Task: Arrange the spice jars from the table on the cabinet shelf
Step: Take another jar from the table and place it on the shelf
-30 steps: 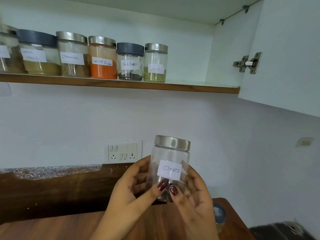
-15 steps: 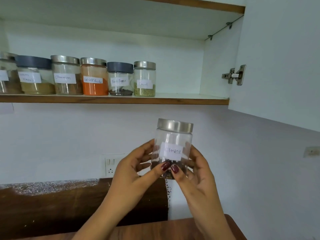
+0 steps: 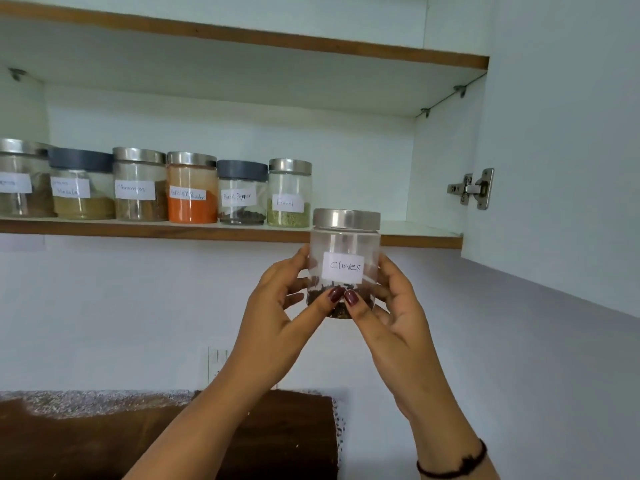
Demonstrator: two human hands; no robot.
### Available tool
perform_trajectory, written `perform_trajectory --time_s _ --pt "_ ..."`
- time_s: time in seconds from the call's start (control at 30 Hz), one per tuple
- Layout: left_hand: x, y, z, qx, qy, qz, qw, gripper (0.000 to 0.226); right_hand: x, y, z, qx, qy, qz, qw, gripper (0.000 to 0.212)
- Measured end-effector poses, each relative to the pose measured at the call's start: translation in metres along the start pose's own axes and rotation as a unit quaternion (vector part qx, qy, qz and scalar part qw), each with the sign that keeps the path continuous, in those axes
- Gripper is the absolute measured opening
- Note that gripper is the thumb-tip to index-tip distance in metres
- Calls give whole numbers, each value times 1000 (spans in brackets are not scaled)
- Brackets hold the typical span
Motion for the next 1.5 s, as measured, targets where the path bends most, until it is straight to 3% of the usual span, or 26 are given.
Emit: perform_trajectory --time_s 0.27,0.47,0.6,0.77,1.13,1.5 --pt "-7 -4 58 -46 -63 53 996 67 -3 1 66 1 29 -34 999 70" --pt "4 -11 101 -46 -52 94 993 73 -20 3 111 9 31 -73 997 60" --pt "17 -17 121 -57 -62 159 984 77 -37 5 134 16 24 -120 992 68" --pt "18 -22 131 -90 -75 240 964 67 -53 5 150 6 33 -207 978 68" --pt "20 -25 138 -128 -95 335 929 60 -59 5 159 21 33 -258 965 58" --pt "30 -24 142 -165 -120 370 906 44 -71 -5 171 -22 41 -426 904 64"
Point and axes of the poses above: each hand's wrist, its own z-axis towards the middle knuckle, its own y-axis out of the back of the hand, x = y × z, the point moved 2 cm from there along z, towards the middle knuckle, and after that the axes turned 7 degrees about y, right-handed, at the moved point
